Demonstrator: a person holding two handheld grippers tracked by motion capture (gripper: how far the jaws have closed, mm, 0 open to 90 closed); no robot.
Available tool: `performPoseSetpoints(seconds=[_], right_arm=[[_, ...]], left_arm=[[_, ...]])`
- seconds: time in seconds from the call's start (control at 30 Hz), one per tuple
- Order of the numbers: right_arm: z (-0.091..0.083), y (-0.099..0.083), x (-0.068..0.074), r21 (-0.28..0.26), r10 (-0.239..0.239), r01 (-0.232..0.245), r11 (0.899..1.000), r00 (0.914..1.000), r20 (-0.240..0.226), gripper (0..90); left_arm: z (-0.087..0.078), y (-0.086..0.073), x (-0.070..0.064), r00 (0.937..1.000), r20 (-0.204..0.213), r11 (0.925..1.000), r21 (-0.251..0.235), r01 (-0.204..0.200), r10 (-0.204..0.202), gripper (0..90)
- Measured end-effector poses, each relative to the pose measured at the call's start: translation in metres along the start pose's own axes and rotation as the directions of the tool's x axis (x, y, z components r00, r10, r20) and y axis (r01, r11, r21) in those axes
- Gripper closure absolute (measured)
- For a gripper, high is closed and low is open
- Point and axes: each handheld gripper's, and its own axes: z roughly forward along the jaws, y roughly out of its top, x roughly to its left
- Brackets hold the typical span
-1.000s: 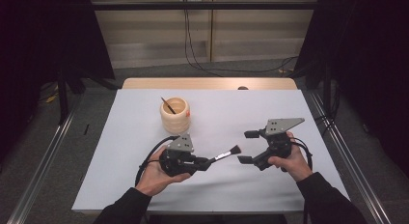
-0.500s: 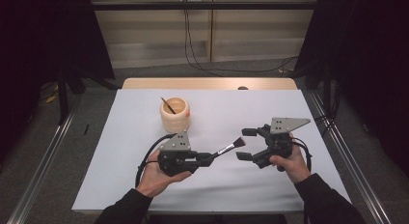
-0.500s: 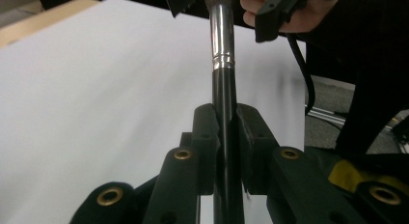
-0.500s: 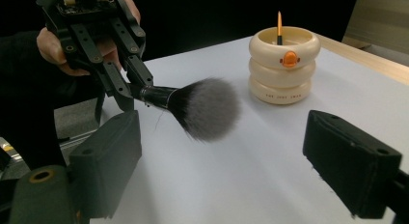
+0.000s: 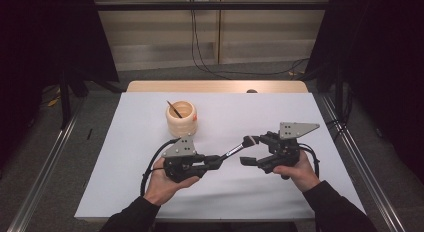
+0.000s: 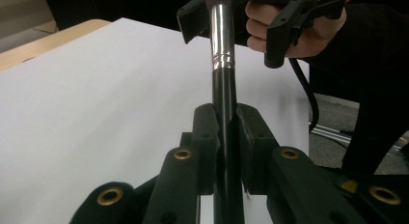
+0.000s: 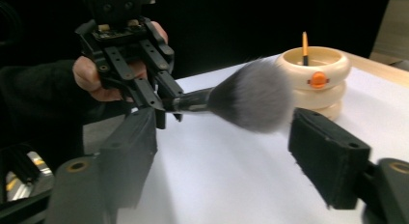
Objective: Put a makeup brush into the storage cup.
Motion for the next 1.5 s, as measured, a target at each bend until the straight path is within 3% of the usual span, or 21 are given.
performPoseSetpoints(seconds=[0.27, 0.77, 1.0, 1.17, 1.23, 1.43, 1.5], right_arm=[[0.005, -0.002, -0.002, 0.003, 0.035, -0.035, 0.999, 0.9983, -0.047, 45.3], [0.003, -0.004, -0.008, -0.020, 0.081, -0.084, 0.996, 0.9891, -0.124, 68.5], [0.002, -0.004, -0.009, -0.019, 0.077, -0.081, 0.997, 0.9865, -0.144, 72.9], [0.002, -0.003, -0.007, -0.019, 0.066, -0.070, 0.997, 0.9848, -0.161, 75.0], [0.001, -0.001, -0.006, -0.024, 0.060, -0.065, 0.998, 0.9841, -0.167, 76.3], [0.002, 0.002, -0.003, -0.016, 0.044, -0.047, 0.999, 0.9851, -0.166, 77.7], [0.001, 0.003, -0.003, -0.016, 0.041, -0.044, 0.999, 0.9859, -0.162, 77.7]], left_arm=[[0.002, -0.002, 0.001, 0.9999, 0.013, 0.9999, 0.011, 0.007, -0.007, 79.5], [0.007, -0.005, 0.000, 0.9996, 0.030, 0.9996, 0.029, -0.001, 0.000, 79.5], [0.010, -0.007, 0.000, 0.9992, 0.040, 0.9992, 0.039, -0.004, 0.003, 79.4], [0.013, -0.010, 0.000, 0.9989, 0.035, 0.9980, 0.054, -0.032, 0.030, 78.9], [0.013, -0.011, 0.002, 0.9989, 0.031, 0.9985, 0.040, -0.037, 0.035, 77.7], [0.016, -0.017, 0.007, 0.9990, 0.044, 0.9999, 0.014, 0.008, -0.009, 72.7], [0.016, -0.017, 0.008, 0.9999, 0.010, 0.9999, 0.013, 0.005, -0.005, 66.5]])
